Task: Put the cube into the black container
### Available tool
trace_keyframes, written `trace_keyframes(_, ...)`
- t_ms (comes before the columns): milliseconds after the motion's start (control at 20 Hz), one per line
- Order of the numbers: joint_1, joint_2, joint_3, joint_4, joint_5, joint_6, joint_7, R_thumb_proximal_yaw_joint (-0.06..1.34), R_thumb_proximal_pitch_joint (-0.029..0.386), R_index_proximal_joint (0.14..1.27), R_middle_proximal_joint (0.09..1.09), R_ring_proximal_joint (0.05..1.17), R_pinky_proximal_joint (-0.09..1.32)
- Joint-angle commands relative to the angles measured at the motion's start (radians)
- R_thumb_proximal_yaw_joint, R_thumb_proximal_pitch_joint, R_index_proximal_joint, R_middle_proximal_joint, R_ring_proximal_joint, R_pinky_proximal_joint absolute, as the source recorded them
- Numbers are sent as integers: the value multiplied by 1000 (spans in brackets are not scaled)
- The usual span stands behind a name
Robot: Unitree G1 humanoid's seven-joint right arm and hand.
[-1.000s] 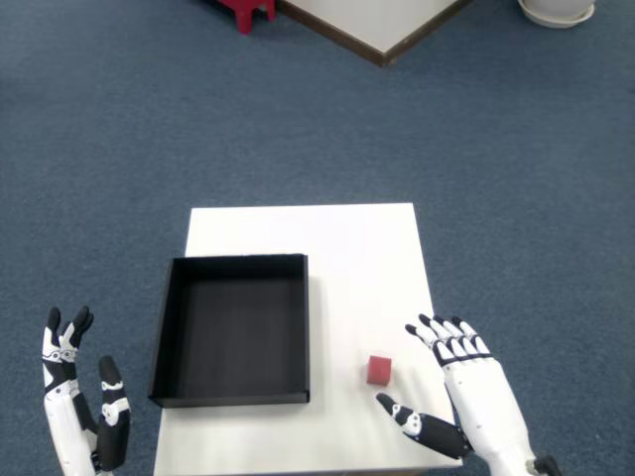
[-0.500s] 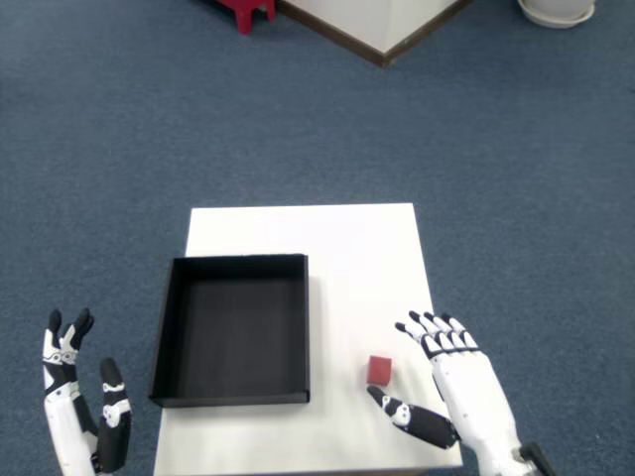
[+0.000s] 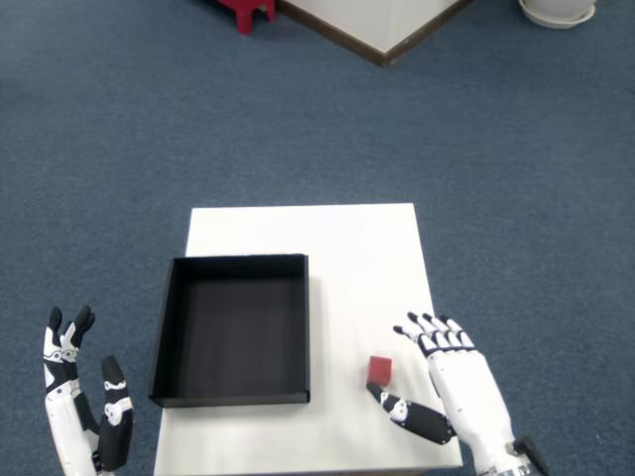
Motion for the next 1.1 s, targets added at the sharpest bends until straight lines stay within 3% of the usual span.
trace_keyframes(50, -39, -15, -2, -27, 18, 7, -11, 367, -5, 357, 170, 177, -25)
trace_keyframes(650, -109, -35, 31, 63, -45, 26, -34, 355, -6, 381, 177, 189, -19)
trace_keyframes(1100, -122, -43, 51, 103, -83, 32, -91, 350, -7, 392, 177, 195, -18)
